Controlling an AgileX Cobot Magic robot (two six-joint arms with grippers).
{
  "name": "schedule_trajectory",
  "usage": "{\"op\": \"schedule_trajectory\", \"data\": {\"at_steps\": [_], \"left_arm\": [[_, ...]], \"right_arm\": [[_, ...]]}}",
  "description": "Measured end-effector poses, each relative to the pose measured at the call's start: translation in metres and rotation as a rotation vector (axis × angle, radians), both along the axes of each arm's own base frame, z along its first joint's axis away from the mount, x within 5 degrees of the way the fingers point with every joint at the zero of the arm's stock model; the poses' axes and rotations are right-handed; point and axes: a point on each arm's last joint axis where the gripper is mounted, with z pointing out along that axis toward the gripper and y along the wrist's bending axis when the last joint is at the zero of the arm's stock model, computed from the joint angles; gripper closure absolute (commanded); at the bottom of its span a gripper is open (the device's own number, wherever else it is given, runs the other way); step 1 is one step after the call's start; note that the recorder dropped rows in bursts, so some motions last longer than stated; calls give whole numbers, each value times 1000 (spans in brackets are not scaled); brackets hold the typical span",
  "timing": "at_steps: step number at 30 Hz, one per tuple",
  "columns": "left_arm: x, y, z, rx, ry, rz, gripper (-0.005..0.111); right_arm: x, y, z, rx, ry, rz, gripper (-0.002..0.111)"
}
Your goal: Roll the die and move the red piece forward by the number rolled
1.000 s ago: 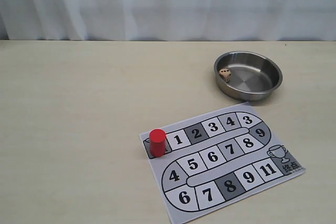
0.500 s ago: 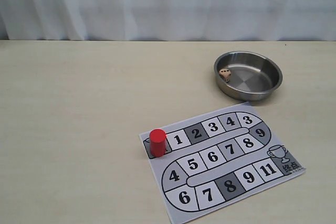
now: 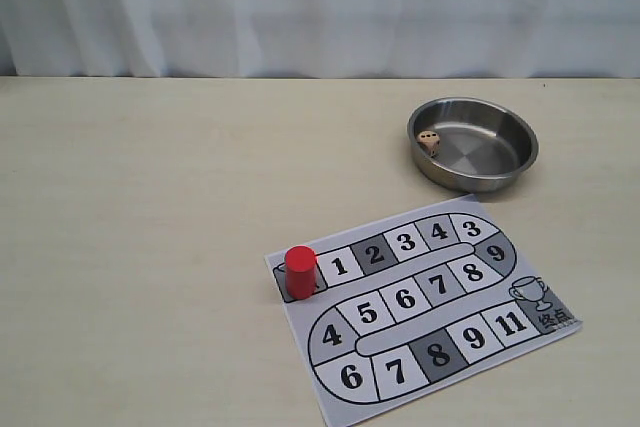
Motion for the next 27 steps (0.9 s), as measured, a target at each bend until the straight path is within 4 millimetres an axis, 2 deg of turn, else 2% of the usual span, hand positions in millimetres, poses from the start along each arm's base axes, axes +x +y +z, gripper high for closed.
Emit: {"op": "schedule_trajectory", "data": {"at_steps": [3,8,11,14,17,21,27], "left_arm": [[0,0,0,0,0,0,107],[0,0,0,0,0,0,107],[0,0,0,0,0,0,107],[0,0,0,0,0,0,107],[0,0,0,0,0,0,107],[0,0,0,0,0,0,107],[0,0,0,0,0,0,107]], "right_arm": [[-8,1,23,3,-4,7,104],[-9,2,65,2,47,16,104],[-1,2,88,3,108,21,104],[17,1,106,-5,195,20,104],[45,0,114,-29,301,8,104],[84,-2,112,-32,455,8,104],[145,-5,88,-32,705,15,104]]}}
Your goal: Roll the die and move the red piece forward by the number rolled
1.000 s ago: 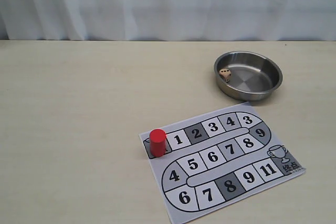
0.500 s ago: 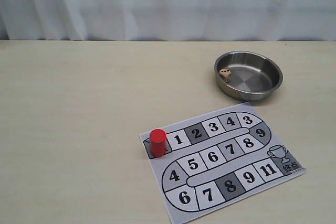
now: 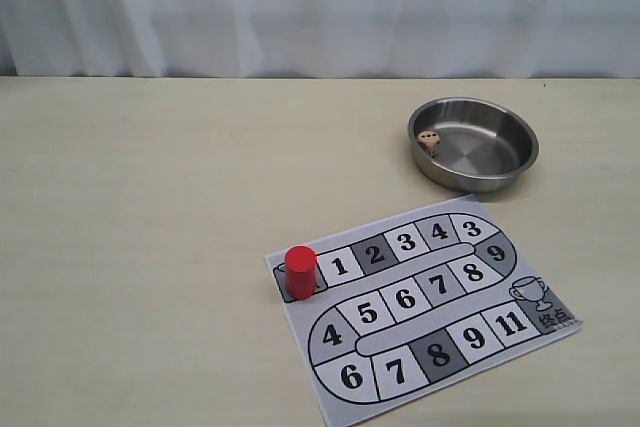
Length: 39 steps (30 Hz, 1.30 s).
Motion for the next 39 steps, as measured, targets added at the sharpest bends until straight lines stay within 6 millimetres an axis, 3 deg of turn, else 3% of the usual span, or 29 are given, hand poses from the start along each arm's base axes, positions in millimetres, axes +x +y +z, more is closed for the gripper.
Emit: {"op": "schedule_trajectory", "data": {"at_steps": [4,10,18,25,32,39], "left_arm": [[0,0,0,0,0,0,107],[0,0,0,0,0,0,107],[0,0,0,0,0,0,107],[0,0,0,0,0,0,107],[0,0,0,0,0,0,107],[0,0,0,0,0,0,107]], "right_arm": [[36,-2,-20,-36,134,15,103],[87,-4,-38,-112,331,62,91],[150,2,-53,-152,566,232,91],[201,11,-73,-150,642,393,62],[248,12,-109,-191,740,500,69],[282,20,-138,-234,818,751,69]]}}
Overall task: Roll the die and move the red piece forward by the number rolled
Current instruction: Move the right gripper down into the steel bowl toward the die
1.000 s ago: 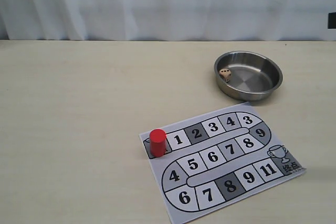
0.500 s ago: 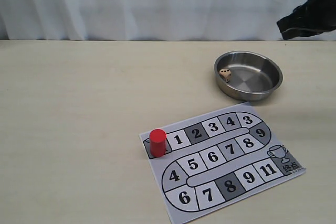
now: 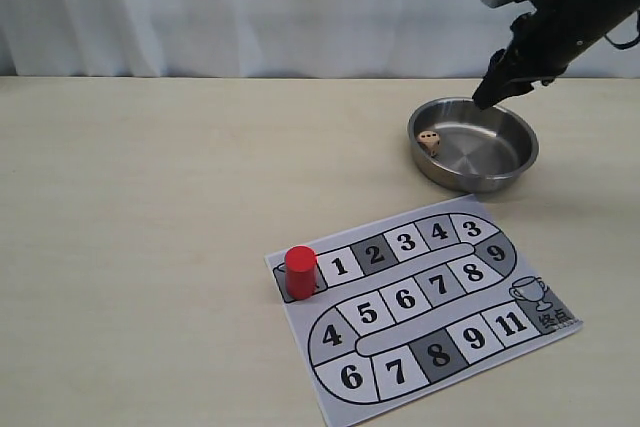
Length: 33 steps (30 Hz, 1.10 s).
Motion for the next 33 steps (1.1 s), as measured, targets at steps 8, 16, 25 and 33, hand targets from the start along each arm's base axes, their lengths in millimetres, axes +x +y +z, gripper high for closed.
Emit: {"op": "schedule_trajectory", "data": {"at_steps": [8,16,25,33], "left_arm": [[0,0,0,0,0,0,107],[0,0,0,0,0,0,107],[0,0,0,0,0,0,107],[0,0,0,0,0,0,107]], "right_arm": [[29,6,-28,60,-13,118,69],[39,6,-75,30,-14,225,56],[53,10,-99,89,-99,179,55],[60,11,-102,122,-147,118,55]]}}
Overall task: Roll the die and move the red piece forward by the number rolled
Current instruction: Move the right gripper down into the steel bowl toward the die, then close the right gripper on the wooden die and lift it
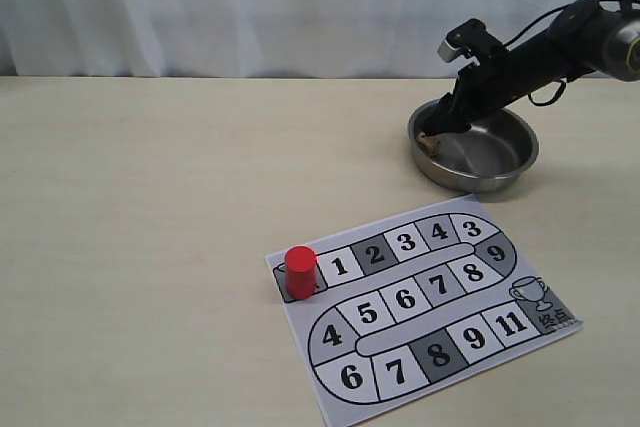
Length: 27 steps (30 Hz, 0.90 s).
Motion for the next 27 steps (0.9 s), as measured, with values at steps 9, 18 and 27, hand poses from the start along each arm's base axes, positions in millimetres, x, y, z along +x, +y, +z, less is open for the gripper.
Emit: {"op": "schedule_trajectory", "data": {"at_steps": [9,18,27], "left_arm": [[0,0,0,0,0,0,107],[0,0,0,0,0,0,107],[0,0,0,0,0,0,107]], "right_arm": [[2,3,-15,47,35,-13,55],[0,3,-15,52,48,-6,55],[-4,4,-18,39,88,31,55]]}}
